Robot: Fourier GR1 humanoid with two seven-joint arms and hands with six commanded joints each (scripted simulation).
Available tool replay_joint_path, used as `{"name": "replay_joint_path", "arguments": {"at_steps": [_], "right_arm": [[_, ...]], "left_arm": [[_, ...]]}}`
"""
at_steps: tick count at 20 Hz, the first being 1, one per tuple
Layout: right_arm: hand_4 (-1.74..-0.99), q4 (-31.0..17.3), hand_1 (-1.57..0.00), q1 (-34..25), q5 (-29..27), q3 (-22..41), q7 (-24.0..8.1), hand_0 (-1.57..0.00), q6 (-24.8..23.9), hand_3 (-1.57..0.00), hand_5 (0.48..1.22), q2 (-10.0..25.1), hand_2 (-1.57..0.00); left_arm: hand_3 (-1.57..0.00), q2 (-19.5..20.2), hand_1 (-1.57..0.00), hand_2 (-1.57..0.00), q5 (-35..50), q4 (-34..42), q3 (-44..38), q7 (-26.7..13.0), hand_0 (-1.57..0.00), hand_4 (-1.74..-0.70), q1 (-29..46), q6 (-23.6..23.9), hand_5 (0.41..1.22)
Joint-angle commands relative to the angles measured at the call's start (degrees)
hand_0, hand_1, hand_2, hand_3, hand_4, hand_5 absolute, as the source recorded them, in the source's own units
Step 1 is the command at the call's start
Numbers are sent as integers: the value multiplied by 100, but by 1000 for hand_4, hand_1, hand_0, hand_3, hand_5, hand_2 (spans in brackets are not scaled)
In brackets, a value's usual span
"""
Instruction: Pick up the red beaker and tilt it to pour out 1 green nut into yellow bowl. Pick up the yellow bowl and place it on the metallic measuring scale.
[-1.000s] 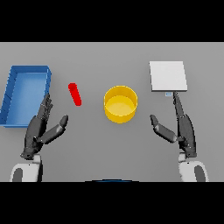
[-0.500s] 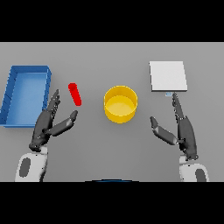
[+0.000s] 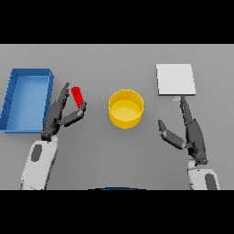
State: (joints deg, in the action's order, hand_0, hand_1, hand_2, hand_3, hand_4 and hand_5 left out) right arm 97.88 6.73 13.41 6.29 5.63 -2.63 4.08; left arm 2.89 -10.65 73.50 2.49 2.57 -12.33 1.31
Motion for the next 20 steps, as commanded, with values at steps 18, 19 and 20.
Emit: {"name": "replay_joint_path", "arguments": {"at_steps": [18, 19, 20], "right_arm": [[-1261, -26, 1, 82, 21, -18, -35, 1, -49, 1, 641, -26, 1], [-1259, 25, 1, 91, 27, 1, -40, 1, -31, 1, 642, -15, 1], [-1260, 95, 1, 122, 2, -2, -20, 1, -22, 1, 642, -15, 1]], "left_arm": [[1, -167, 1, 0, 131, -1628, -390, 485, 1, -1348, -1304, 55, 704], [-31, -231, -26, -67, 188, -1731, -458, 539, 1, -1378, -1373, 105, 724], [-124, -283, -146, -182, 204, -1786, -502, 577, -119, -1410, -1406, 191, 750]]}}
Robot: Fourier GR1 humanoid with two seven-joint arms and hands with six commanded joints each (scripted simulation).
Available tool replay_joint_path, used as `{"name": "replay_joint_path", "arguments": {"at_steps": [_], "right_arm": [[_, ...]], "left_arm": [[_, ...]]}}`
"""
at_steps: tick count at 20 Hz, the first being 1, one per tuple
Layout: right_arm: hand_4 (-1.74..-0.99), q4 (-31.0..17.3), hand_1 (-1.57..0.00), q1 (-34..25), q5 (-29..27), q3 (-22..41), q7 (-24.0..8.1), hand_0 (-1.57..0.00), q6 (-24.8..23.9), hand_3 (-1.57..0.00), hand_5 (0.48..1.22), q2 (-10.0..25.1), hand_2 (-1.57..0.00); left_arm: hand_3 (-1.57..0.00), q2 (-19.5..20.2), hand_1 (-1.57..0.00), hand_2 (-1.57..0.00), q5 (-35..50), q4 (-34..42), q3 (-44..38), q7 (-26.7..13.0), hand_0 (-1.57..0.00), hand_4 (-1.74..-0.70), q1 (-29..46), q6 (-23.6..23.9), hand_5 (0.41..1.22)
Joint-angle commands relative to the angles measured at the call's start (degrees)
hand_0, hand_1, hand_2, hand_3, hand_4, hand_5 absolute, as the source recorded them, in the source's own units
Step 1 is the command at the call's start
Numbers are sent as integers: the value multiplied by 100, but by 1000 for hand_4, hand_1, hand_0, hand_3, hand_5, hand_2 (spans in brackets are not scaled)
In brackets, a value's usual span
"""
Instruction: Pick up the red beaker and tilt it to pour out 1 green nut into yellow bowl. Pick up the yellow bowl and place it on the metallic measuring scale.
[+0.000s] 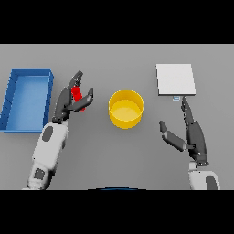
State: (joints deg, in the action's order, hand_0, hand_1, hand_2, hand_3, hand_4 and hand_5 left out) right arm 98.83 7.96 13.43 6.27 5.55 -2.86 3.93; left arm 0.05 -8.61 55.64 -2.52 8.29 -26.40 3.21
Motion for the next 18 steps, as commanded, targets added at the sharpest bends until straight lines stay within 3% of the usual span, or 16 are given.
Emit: {"name": "replay_joint_path", "arguments": {"at_steps": [1, 3, 6, 8, 10, 12, 15, 18], "right_arm": [[-1258, -30, 1, -64, 6, -33, -64, 1, -30, 1, 644, 11, 1], [-1255, 10, 1, 46, 36, -12, 5, 1, -27, 1, 644, 23, 1], [-1252, 19, 1, -20, 25, -20, -36, 1, -63, 1, 644, -16, 1], [-1254, -3, 1, 45, -28, -35, -33, 1, -14, 1, 644, -1, 1], [-1257, 33, 1, 1, -6, -9, -29, 1, -44, 1, 645, -41, 1], [-1257, -4, 1, -65, -76, -71, -151, 1, -36, 1, 643, -26, 1], [-1258, -18, 1, 24, -9, -32, 33, 1, -28, 1, 646, 1, 1], [-1259, 8, 1, 29, 78, 6, 39, 1, -63, 1, 649, -1, 1]], "left_arm": [[-292, -65, -328, -364, 25, -59, -37, 58, -285, -1449, -4, 64, 783], [-724, -42, -699, -733, -30, -218, -105, -90, -662, -1500, -168, 227, 941], [-974, -30, -1125, -1142, -159, -315, 0, -43, -1106, -1603, -267, 174, 1078], [-1189, -82, -1285, -1296, -258, -290, 121, 114, -1273, -1544, -192, 188, 1129], [-1326, -117, -1388, -1395, -293, -251, 92, -29, -1380, -1505, -189, 212, 1162], [-1414, -113, -1454, -1458, -178, -69, 65, -79, -1449, -1590, -130, 247, 1151], [-1491, -161, -1511, -1513, 50, 50, -33, 113, -1509, -1664, -141, 381, 1128], [-1530, -83, -1540, -1542, 73, 397, 65, -119, -1539, -1701, -223, 488, 1114]]}}
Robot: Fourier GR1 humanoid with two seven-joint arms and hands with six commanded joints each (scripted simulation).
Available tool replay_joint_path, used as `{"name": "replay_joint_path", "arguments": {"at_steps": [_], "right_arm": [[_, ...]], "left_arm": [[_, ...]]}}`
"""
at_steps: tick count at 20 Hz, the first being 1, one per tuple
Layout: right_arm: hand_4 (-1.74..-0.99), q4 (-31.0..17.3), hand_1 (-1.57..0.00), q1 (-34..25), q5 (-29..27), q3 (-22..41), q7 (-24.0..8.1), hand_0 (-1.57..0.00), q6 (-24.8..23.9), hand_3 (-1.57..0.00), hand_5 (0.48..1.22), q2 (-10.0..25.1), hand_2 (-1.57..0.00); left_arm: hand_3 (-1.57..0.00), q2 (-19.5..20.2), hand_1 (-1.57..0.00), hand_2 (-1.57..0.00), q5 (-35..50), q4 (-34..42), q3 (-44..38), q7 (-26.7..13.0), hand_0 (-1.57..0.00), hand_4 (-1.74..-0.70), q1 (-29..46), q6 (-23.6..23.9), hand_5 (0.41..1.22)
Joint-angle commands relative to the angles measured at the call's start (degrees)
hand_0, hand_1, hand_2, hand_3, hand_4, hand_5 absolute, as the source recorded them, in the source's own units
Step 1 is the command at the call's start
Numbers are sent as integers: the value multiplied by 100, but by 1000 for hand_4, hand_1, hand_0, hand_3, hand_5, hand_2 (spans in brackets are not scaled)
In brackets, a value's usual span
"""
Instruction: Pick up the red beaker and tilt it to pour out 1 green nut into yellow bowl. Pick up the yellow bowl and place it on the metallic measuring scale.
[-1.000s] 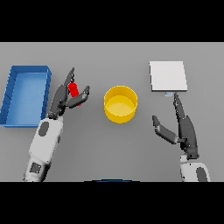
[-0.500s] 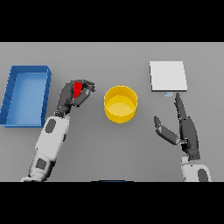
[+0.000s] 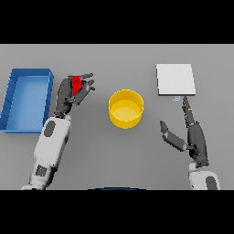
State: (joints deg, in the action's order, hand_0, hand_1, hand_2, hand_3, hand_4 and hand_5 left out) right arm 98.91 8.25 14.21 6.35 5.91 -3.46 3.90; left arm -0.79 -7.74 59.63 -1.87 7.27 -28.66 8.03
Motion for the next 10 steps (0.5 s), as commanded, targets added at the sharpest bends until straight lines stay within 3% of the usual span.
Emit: {"name": "replay_joint_path", "arguments": {"at_steps": [1, 6, 10], "right_arm": [[-1263, 13, 1, 24, -10, -13, 32, 1, 8, 1, 652, 21, 1], [-1253, 46, 1, 30, 23, -7, 30, 1, 22, 1, 666, 63, 1], [-1256, 19, 1, -23, 36, -27, -78, 1, 30, 1, 678, 100, 1]], "left_arm": [[-1538, 39, -1546, -1547, -77, 196, 118, -37, -1545, -1709, 29, 11, 1114], [-1560, 584, -1563, -1563, -854, 658, 935, -860, -1563, -1731, -173, -248, 1124], [-1562, 803, -1565, -1565, -1197, 618, 1320, -1227, -1564, -1733, -366, -405, 1112]]}}
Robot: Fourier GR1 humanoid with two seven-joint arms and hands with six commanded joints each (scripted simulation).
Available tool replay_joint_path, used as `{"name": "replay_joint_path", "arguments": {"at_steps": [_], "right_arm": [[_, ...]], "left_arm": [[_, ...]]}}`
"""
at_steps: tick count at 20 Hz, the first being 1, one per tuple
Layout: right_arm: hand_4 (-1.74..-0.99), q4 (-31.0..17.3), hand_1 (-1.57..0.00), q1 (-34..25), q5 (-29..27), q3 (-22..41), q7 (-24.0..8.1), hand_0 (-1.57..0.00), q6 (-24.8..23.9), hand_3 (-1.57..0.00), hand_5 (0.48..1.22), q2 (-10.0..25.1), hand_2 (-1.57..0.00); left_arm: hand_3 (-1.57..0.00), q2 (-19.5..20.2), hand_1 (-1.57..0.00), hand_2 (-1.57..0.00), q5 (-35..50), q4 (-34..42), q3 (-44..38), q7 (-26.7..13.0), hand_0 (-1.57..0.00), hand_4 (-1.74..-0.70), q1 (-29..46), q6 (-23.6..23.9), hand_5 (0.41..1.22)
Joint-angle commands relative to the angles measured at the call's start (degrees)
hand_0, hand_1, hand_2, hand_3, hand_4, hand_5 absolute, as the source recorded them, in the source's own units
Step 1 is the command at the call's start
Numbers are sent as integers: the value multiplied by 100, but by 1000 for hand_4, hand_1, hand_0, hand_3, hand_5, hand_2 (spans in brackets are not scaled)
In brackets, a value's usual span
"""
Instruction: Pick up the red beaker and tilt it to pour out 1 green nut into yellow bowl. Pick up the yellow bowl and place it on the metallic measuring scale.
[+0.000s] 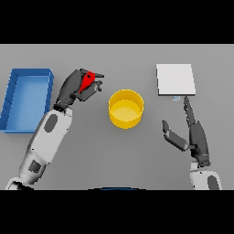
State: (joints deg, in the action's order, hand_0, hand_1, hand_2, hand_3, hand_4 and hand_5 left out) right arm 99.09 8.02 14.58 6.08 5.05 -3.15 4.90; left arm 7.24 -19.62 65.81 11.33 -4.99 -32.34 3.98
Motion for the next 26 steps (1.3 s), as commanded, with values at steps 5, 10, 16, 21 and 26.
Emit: {"name": "replay_joint_path", "arguments": {"at_steps": [5, 10, 16, 21, 26], "right_arm": [[-1254, 50, 1, 1, 93, 114, -99, 1, -28, 1, 683, -106, 1], [-1262, 143, 1, 67, 24, 114, -107, 1, 16, 1, 694, -117, 1], [-1284, 156, 1, 68, 40, 135, -161, 1, 11, 1, 705, -147, 1], [-1292, -50, 1, 55, -133, 74, 37, 1, 20, 1, 678, -262, 1], [-1291, 1, 1, 101, -298, -6, 106, 1, 18, 1, 648, -312, 1]], "left_arm": [[-1567, 304, -1568, -1568, -650, -88, 542, -562, -1568, -1737, -353, -57, 1128], [-1570, 662, -1570, -1570, -1849, -260, 1618, -1016, -1570, -1740, -869, -352, 1145], [-1571, 940, -1571, -1571, -2585, -641, 2404, -886, -1571, -1649, -1548, -792, 1201], [-1277, 1008, -1571, -1571, -3054, -819, 3162, -634, -1571, -1701, -2170, -1552, 1215], [-1475, 998, -1571, -1571, -3527, -1048, 3931, -230, -1571, -1726, -2627, -1916, 1219]]}}
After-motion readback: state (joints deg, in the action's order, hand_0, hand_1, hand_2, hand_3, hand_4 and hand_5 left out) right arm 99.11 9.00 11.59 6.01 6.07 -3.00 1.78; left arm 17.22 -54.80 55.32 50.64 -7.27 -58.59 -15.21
